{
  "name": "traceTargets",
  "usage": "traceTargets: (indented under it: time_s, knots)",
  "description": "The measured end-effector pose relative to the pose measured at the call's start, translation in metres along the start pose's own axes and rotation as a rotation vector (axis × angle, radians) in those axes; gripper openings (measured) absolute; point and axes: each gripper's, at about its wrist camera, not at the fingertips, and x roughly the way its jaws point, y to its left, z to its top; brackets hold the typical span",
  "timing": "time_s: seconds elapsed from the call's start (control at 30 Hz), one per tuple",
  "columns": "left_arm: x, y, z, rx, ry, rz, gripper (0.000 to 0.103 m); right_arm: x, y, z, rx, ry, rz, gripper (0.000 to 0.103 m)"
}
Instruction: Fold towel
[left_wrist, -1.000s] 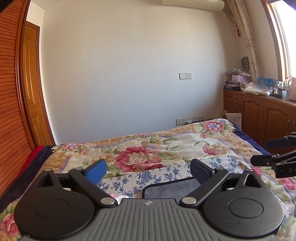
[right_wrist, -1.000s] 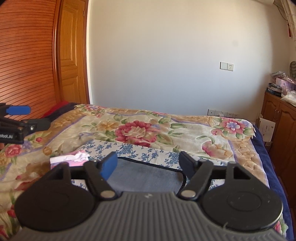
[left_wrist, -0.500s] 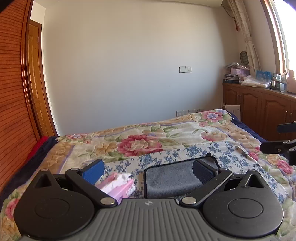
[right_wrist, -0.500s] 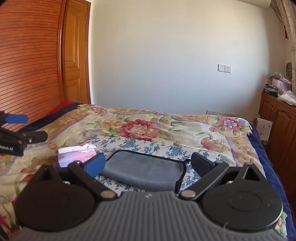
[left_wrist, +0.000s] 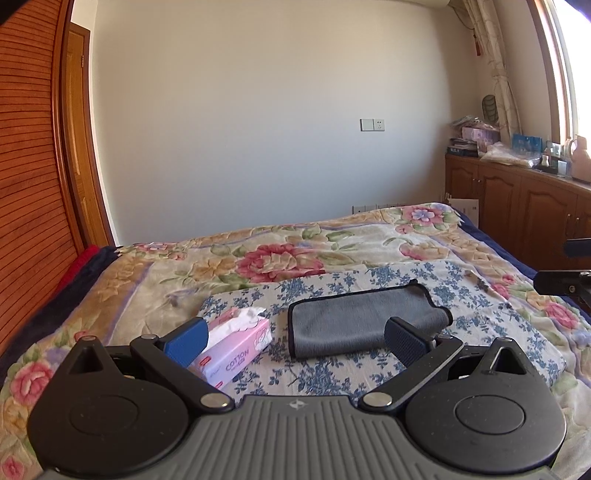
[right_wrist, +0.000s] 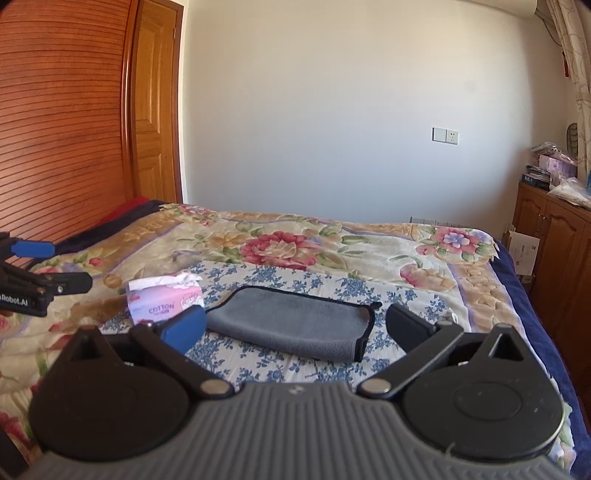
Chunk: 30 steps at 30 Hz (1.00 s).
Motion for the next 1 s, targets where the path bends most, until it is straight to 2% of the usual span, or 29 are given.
traceTargets:
  time_s: [0.47,0.83,1.0]
  knots:
    - [-0.005,0.007,-0.038,-0.043,0.047,0.004,0.103,-0.008,-0.003,-0.037,0.022,0.042,-0.050,0.103]
    - [-0.013,0.001,-0.064,-0.049,0.032,0.010,0.103,-0.014,0.004,-0.054,0.065,0.054,-0.044,0.103]
    - [-0.015,0.000,-0.073,-0.036,0.023,0.056,0.103,-0.017,0.004,-0.058,0.075,0.055,-0.049,0.103]
